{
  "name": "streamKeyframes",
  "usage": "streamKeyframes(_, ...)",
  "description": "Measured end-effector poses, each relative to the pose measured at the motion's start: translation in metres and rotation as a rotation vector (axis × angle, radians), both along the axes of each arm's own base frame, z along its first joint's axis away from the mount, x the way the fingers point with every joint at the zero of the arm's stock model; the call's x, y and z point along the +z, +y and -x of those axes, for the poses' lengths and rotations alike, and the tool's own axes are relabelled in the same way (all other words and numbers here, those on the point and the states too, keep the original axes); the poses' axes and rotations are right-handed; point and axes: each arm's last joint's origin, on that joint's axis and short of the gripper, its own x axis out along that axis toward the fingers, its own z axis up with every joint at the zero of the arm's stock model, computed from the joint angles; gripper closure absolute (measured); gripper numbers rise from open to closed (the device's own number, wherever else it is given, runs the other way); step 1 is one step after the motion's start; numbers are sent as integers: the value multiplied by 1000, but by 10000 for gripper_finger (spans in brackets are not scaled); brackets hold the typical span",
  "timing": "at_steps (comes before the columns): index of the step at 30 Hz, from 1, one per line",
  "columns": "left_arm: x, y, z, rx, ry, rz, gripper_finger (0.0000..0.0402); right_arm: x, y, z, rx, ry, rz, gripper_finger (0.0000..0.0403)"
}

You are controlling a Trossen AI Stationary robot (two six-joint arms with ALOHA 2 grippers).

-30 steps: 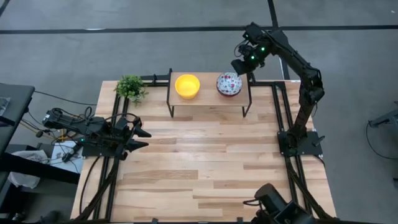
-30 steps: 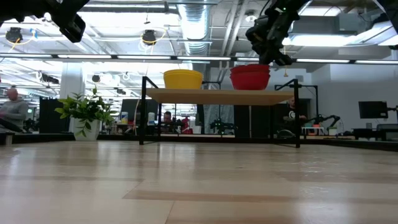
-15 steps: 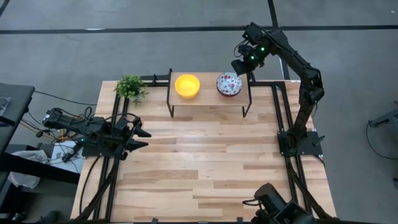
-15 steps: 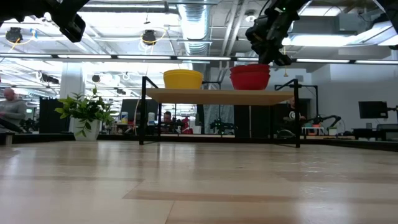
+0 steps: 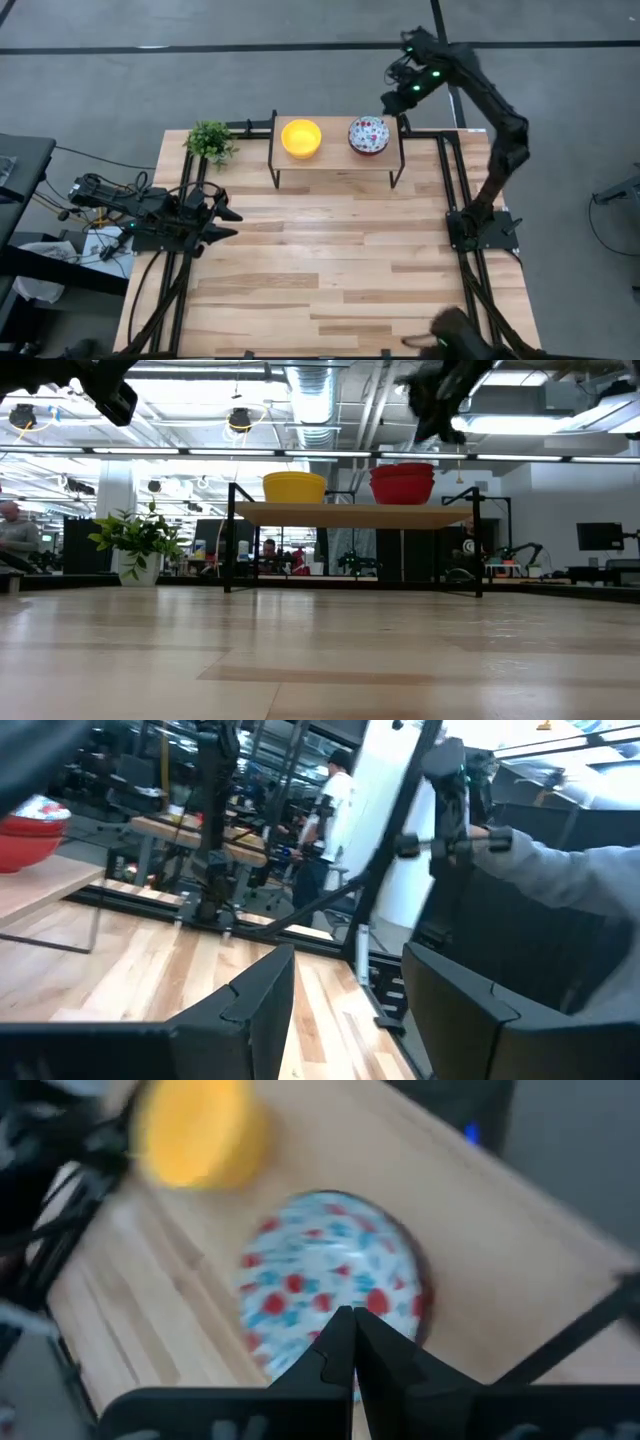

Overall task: Pick & Place Mini bowls
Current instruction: Return to Home Position

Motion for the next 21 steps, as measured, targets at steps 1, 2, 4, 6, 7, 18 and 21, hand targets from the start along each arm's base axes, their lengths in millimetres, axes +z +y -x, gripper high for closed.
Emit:
streamKeyframes(1, 0, 0, 0, -15, -3, -2, 215, 10, 7, 4, 41, -30, 45, 403)
streamKeyframes(2, 0, -1, 0, -32, -4, -4, 215, 19, 16, 9, 83, -49, 95, 403)
streamKeyframes(4, 0, -2, 1, -75, -6, -9, 215, 33, 34, 18, 143, -77, 182, 403)
streamKeyframes(6, 0, -3, 1, -111, -8, -13, 215, 42, 50, 29, 175, -116, 252, 403)
streamKeyframes(7, 0, -3, 1, -121, -9, -15, 215, 46, 59, 35, 182, -139, 286, 403)
streamKeyframes(18, 1, 0, 0, -75, -16, -12, 215, 29, 158, 109, 178, -392, 480, 403)
streamKeyframes(21, 2, 3, -1, -30, -19, -9, 215, 11, 181, 123, 154, -471, 491, 403)
